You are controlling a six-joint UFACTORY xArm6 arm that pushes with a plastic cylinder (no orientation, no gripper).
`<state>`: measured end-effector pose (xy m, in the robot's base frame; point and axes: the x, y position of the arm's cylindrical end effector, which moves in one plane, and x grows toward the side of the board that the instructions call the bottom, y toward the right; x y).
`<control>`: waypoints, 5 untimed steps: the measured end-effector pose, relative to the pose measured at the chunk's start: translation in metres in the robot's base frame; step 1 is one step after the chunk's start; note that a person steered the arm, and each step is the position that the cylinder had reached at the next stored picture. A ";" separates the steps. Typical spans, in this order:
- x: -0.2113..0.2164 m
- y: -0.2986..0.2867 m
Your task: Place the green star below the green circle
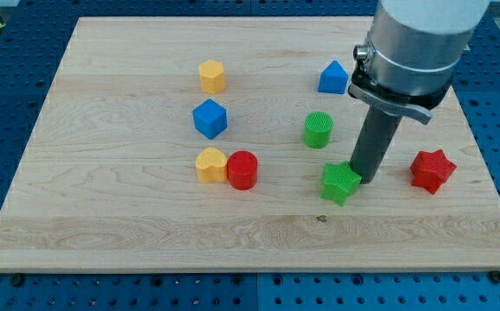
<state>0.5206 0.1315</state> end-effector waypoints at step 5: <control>-0.001 -0.021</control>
